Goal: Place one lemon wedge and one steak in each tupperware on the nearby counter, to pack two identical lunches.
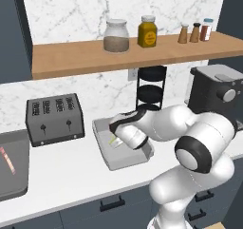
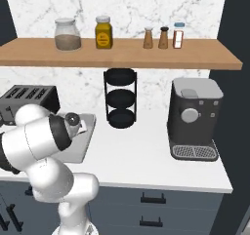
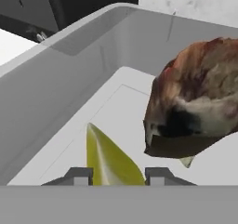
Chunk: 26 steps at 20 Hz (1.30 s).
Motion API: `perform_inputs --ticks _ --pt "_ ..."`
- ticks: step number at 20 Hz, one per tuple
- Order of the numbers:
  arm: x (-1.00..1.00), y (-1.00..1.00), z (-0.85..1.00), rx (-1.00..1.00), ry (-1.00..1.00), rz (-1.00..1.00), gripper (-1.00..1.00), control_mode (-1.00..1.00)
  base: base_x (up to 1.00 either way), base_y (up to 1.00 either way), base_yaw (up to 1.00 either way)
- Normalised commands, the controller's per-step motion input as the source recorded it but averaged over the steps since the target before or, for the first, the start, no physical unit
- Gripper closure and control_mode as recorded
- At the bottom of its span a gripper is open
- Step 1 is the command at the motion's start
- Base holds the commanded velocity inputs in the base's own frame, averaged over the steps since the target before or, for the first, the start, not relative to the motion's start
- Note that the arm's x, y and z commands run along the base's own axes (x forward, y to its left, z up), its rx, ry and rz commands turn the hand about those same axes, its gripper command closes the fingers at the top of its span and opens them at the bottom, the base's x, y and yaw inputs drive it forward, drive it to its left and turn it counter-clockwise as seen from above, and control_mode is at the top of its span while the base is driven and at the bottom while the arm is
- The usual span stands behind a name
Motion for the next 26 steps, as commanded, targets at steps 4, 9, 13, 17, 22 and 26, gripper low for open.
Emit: perform_inputs --ticks 4,9,13,17,22,26 --pt "0.00 0.00 0.96 0.00 0.00 0.00 -1.00 -1.00 0.00 0.00 0.00" --pt "0.00 0.00 1.00 0.00 0.02 0.00 -1.00 -1.00 0.00 0.00 0.00" --pt "-0.43 -0.04 1.00 0.00 0.03 -0.07 -1.00 -1.00 0.00 0.00 0.00" --pt "-0.92 -0.48 1.00 0.07 0.24 -0.32 -1.00 -1.00 0.00 0.00 0.00" --pt "-1.00 -0.60 0.97 0.11 0.30 -0.37 -1.00 -1.00 0.00 0.00 0.00" --pt "-1.00 -0.57 0.13 0.00 0.08 -0.24 -1.00 -1.00 0.00 0.00 0.00"
